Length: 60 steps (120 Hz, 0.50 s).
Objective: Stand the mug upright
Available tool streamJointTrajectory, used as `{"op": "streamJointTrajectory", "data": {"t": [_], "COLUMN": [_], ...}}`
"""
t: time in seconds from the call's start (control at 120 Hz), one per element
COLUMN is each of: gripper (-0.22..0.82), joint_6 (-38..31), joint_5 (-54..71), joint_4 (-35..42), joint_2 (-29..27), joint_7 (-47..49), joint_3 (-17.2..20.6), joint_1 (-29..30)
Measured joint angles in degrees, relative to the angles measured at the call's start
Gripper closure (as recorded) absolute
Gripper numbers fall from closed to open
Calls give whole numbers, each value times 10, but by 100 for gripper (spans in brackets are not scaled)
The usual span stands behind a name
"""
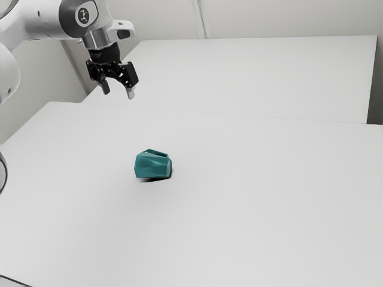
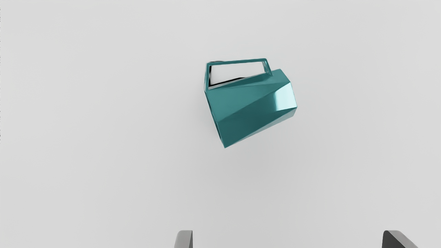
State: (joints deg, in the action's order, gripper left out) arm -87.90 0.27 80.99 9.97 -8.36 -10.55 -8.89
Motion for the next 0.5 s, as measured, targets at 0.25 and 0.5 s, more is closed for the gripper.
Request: {"op": "streamJointTrajectory", "data": {"t": [0.25, 0.5], "gripper": [0, 0], "joint_6": [-5, -17], "joint_5": [-2, -68], "joint_4": [1, 21], "joint_2": [0, 1], "joint_7": [-3, -8], "joint_3": [0, -5], "joint_1": [2, 27]}}
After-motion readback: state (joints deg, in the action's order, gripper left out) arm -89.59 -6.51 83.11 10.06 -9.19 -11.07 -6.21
